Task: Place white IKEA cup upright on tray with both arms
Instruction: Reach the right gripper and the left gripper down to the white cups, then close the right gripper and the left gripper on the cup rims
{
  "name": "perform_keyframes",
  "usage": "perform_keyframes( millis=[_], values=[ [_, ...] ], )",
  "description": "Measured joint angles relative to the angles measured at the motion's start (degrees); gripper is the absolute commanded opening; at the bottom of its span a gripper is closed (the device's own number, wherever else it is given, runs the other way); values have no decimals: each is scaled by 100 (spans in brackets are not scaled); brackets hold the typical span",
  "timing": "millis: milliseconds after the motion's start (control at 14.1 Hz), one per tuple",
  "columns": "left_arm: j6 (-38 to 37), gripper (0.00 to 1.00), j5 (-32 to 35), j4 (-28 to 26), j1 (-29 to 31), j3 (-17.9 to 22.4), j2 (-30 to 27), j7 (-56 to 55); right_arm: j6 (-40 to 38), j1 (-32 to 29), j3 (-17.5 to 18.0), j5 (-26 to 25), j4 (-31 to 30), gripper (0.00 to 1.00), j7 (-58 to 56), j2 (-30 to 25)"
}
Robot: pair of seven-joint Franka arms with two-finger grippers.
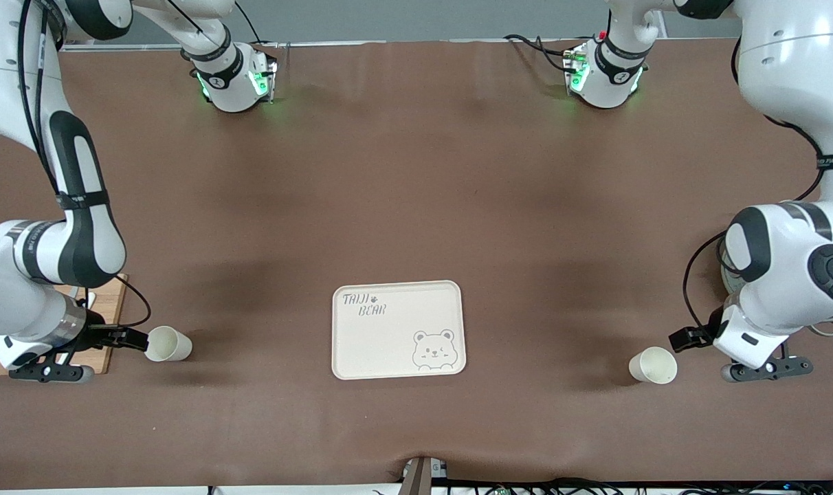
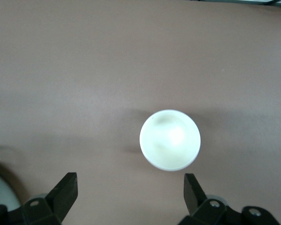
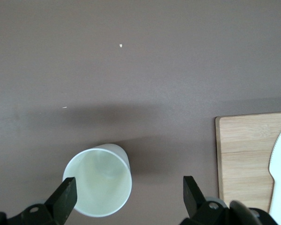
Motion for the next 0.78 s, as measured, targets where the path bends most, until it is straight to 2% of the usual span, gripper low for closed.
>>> perform_keyframes(
  millis=[426, 782],
  values=[
    [954, 100, 0, -40, 4, -6, 545, 0, 293, -14, -4, -7, 9, 100, -1, 199],
    [1735, 100, 0, -312, 5, -7, 819, -4, 528, -23, -9, -7, 8, 100, -2, 353]
  ],
)
